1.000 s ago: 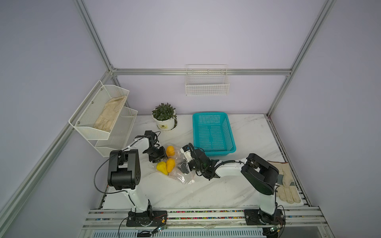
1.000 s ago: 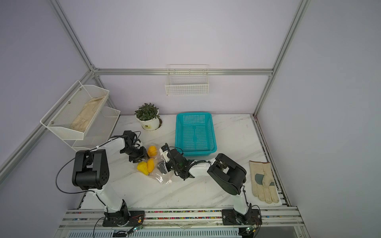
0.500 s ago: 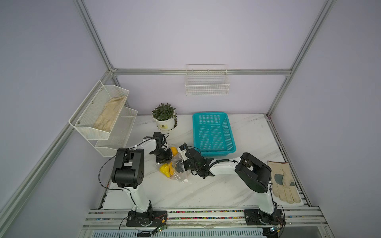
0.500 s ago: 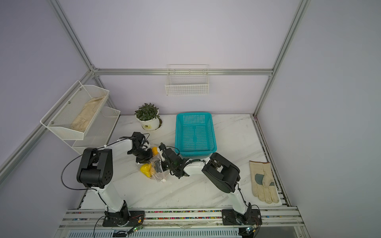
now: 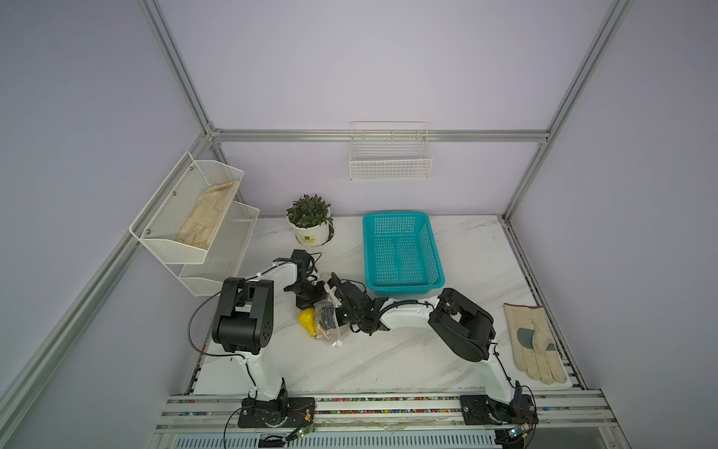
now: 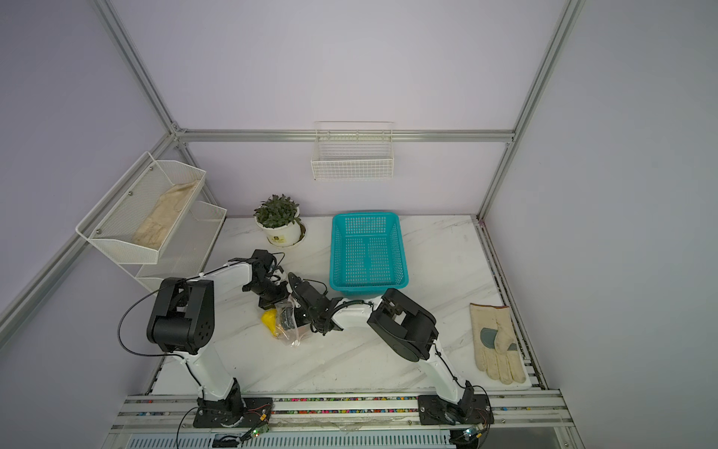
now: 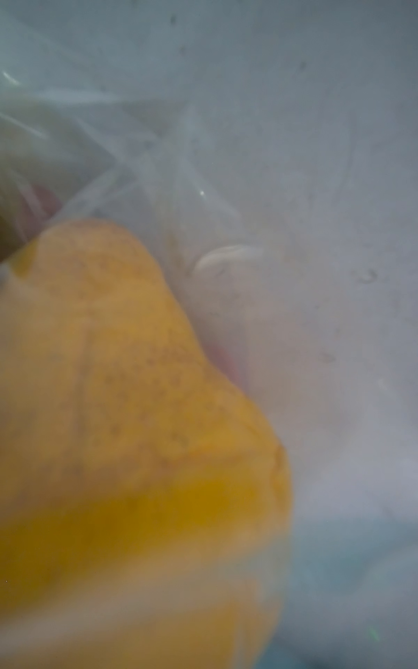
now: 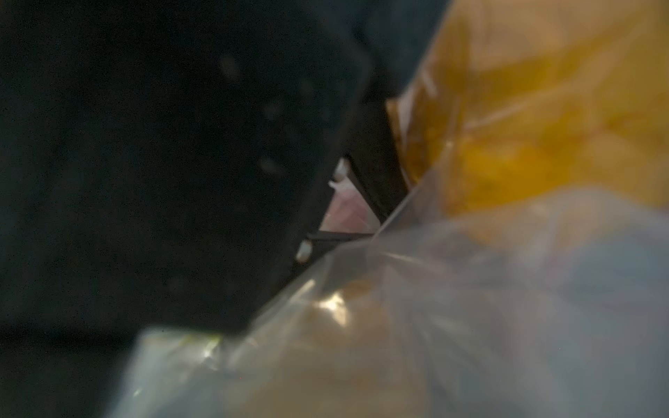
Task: Open the zip-top bag and take out the pear
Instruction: Pick up the pear from the zipper food storage bag.
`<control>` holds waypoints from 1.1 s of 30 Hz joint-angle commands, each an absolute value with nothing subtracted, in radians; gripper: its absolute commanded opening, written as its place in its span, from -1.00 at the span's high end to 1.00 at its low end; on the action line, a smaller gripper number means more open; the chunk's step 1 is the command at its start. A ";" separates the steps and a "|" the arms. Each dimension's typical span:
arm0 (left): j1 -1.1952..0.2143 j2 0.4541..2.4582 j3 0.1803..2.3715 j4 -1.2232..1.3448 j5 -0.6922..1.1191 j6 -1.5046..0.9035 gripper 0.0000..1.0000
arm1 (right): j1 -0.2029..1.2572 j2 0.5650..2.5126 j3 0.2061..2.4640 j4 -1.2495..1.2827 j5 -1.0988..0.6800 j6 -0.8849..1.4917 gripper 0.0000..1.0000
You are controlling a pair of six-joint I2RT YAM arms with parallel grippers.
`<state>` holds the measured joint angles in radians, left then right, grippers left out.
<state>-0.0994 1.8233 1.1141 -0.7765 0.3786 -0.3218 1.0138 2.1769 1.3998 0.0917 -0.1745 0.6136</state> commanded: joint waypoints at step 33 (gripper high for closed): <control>0.048 1.812 1.124 -0.892 -0.069 -0.294 1.00 | 1.037 1.555 0.955 -0.162 0.046 0.557 0.12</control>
<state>0.0280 1.7935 1.1248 -0.8726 0.0185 -0.3027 1.0325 1.6039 0.9798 -0.1375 -0.0021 0.5877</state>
